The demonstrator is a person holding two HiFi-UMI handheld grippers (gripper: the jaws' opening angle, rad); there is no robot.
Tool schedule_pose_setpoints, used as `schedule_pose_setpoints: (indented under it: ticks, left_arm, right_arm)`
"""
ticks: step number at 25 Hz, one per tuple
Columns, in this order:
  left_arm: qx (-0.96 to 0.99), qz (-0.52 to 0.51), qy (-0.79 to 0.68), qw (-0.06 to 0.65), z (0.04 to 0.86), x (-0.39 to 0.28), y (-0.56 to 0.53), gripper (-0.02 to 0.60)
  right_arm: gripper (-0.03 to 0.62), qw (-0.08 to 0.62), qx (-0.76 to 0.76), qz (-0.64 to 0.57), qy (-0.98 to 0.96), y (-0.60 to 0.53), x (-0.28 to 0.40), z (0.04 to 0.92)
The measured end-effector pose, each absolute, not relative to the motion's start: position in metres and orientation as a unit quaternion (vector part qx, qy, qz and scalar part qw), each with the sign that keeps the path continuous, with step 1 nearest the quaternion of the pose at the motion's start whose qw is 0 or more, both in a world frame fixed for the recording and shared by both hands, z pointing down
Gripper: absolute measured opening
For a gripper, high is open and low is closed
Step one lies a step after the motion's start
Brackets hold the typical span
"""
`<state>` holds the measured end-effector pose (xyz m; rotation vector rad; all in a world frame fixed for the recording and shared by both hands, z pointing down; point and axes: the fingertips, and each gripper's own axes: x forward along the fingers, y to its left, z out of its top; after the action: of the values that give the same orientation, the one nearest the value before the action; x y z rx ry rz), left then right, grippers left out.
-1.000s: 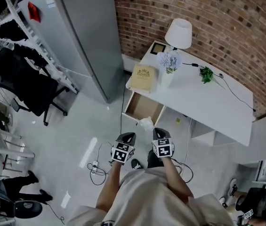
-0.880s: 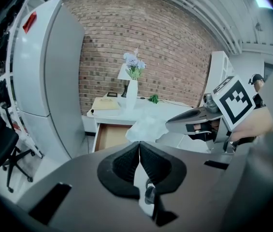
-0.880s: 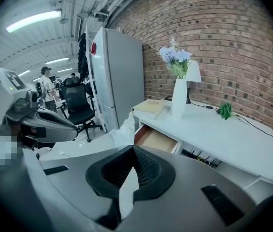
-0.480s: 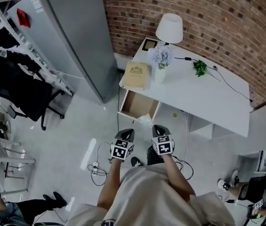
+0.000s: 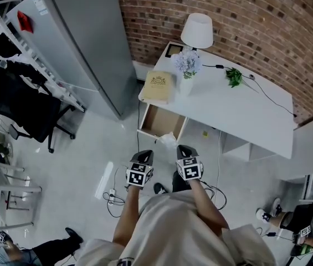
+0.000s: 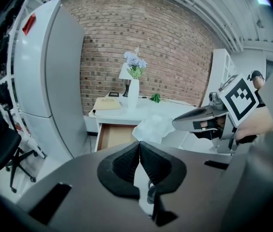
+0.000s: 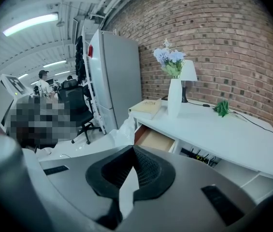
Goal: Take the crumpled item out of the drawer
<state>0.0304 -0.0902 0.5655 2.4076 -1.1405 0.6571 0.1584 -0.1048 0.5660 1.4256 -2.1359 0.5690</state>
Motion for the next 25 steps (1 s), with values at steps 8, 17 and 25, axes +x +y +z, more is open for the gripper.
schedule_pose_setpoints:
  ticks: [8, 17, 25]
  left_arm:
    - [0.856, 0.241, -0.411, 0.198, 0.566, 0.027, -0.084, 0.017]
    - [0.85, 0.246, -0.423, 0.194, 0.567, 0.025, -0.083, 0.017]
    - [0.853, 0.249, -0.416, 0.195, 0.567, 0.028, -0.078, 0.017]
  right_arm:
    - [0.025, 0.255, 0.524, 0.209, -0.785, -0.097, 0.154, 0.562]
    - [0.025, 0.254, 0.516, 0.211, -0.791, -0.091, 0.151, 0.563]
    - [0.025, 0.246, 0.518, 0.213, -0.791, -0.087, 0.153, 0.558]
